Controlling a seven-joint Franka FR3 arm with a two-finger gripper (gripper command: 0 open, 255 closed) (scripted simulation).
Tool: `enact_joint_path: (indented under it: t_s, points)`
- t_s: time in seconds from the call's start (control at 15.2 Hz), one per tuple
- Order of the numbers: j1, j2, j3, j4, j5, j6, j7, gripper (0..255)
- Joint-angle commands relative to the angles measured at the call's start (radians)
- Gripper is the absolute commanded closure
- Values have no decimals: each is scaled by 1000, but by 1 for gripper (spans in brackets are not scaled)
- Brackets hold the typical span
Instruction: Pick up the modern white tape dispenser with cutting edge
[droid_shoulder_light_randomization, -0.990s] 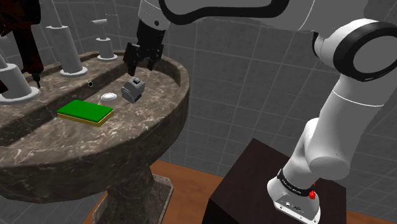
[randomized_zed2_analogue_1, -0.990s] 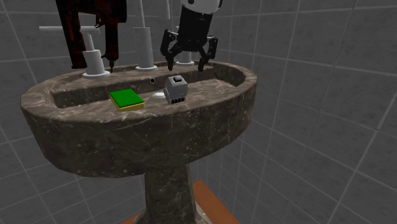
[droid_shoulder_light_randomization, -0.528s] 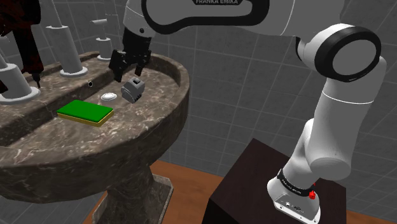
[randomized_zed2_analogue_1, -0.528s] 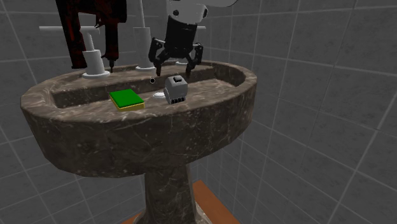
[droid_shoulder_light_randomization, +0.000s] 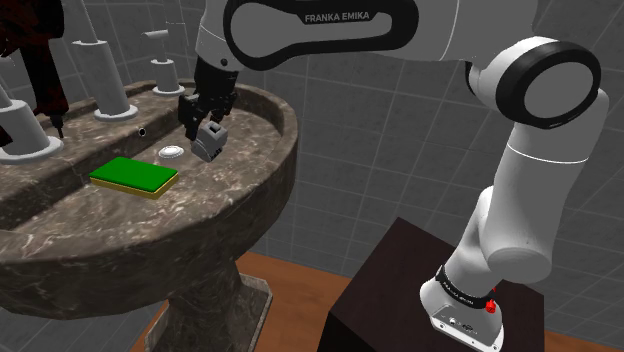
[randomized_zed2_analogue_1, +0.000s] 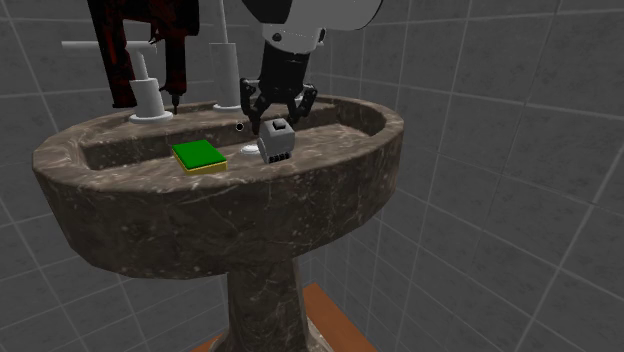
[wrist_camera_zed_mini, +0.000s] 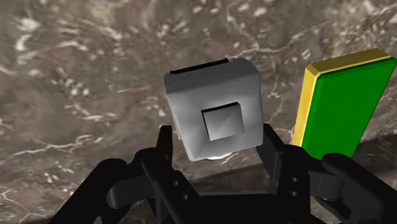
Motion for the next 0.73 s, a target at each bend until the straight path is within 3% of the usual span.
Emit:
enact_joint_path:
  t_s: [0.0,0.4,0.66]
  points:
    - [0,1,0,-1,0,0,0,255]
    - [0,0,0,-4,0,2,0,255]
    - [2,5,1,56,-2,-54,4,255]
